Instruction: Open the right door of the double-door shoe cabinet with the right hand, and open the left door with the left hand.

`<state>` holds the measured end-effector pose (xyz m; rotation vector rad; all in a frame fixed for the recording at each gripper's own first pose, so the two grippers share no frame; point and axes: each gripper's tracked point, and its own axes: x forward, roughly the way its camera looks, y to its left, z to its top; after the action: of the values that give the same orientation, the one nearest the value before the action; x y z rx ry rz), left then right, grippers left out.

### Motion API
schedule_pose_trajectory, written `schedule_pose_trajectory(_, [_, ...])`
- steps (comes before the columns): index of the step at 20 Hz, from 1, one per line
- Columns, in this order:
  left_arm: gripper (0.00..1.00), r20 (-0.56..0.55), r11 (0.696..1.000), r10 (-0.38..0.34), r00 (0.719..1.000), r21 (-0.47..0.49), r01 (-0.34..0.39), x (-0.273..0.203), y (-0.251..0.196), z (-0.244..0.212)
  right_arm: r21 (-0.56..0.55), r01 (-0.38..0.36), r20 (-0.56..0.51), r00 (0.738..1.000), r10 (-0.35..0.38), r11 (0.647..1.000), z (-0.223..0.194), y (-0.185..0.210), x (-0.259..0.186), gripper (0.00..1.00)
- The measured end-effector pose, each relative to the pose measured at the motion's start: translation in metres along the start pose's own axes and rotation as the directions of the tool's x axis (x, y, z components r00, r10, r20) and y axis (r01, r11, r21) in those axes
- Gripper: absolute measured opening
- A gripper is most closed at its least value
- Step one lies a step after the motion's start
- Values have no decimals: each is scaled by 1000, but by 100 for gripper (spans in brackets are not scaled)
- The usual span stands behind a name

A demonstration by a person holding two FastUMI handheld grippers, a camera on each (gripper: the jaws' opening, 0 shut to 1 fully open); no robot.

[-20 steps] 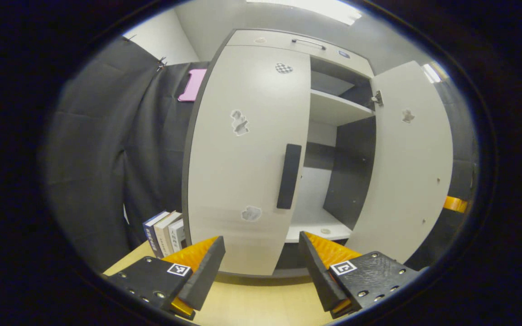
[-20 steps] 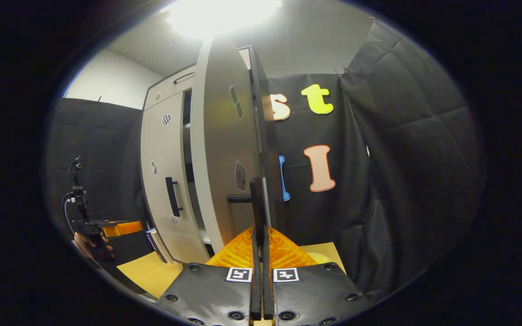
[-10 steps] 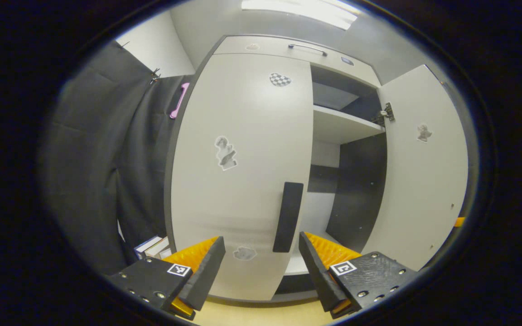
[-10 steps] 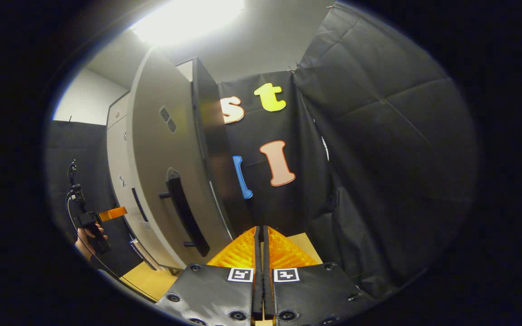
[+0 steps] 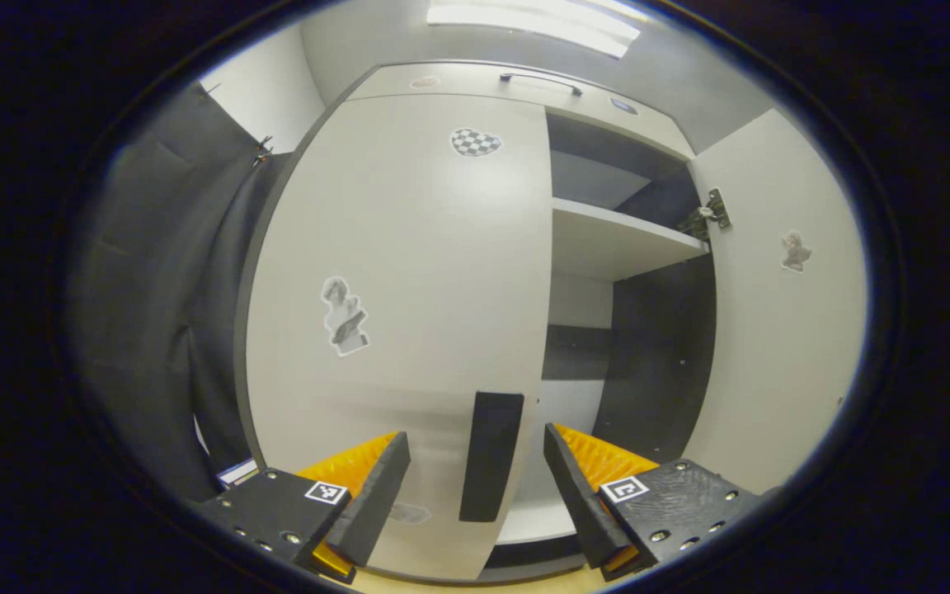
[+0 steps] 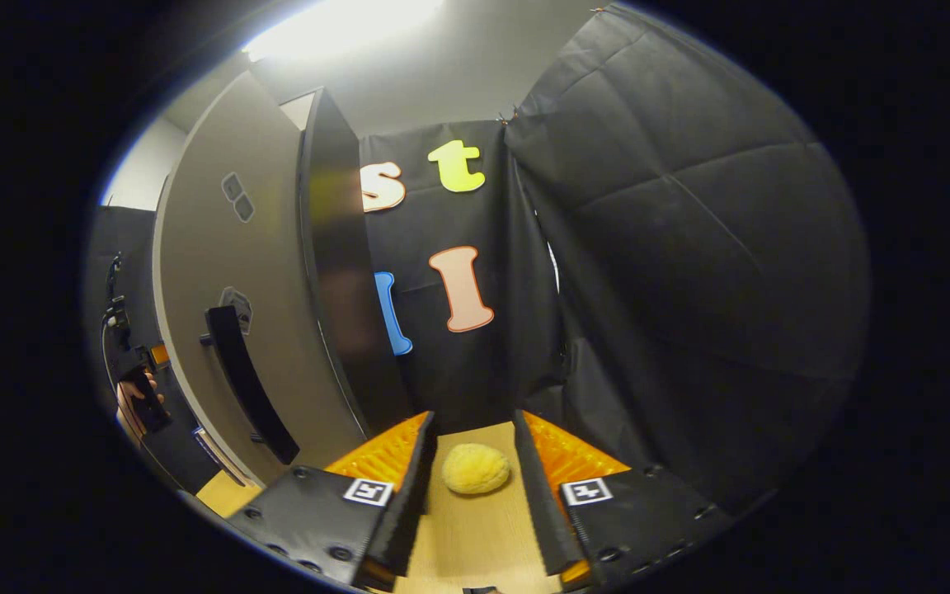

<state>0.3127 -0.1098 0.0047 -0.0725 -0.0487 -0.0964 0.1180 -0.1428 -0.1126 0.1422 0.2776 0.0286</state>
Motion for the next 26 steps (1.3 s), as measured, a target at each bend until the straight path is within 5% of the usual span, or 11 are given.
schedule_pose_trajectory(1, [93, -3, 1000, 0, 1000, 15, 0, 3, -4, 1, 0, 15, -2, 1000, -15, 1000, -1, -7, 5, 80])
schedule_pose_trajectory(3, [92, -6, 999, 14, 1000, 46, -13, 10, -7, -2, 2, 47, -3, 999, -47, 999, -3, -19, 9, 96])
schedule_pose_trajectory(8, [92, -53, 998, 27, 998, 61, -24, 21, -9, -16, 80, 53, -30, 998, -51, 995, -13, -29, 16, 96])
schedule_pose_trajectory(10, [60, -57, 997, 55, 997, 61, -51, 25, -3, -20, 105, 58, -29, 998, -55, 993, -13, -34, 18, 96])
schedule_pose_trajectory(13, [58, -84, 998, 50, 995, 48, -46, 27, -4, -26, 133, 62, -39, 998, -57, 989, -13, -39, 21, 96])
schedule_pose_trajectory(17, [42, -74, 998, 63, 995, 30, -61, 29, -2, -25, 139, 86, -48, 996, -80, 986, -14, -47, 23, 96])
schedule_pose_trajectory(18, [38, -72, 998, 64, 995, 31, -62, 29, -2, -25, 130, 89, -44, 995, -84, 988, -14, -47, 21, 89])
schedule_pose_trajectory(20, [31, -80, 996, 77, 994, 51, -73, 28, 0, -29, 108, 92, -43, 995, -87, 990, -14, -47, 20, 96])
schedule_pose_trajectory(24, [14, -88, 995, 93, 992, 48, -89, 28, 1, -30, 78, 77, -35, 997, -75, 994, -11, -36, 16, 89])
schedule_pose_trajectory(26, [10, -97, 996, 78, 992, 42, -74, 26, 0, -30, 55, 74, -35, 997, -72, 996, -12, -33, 11, 96])
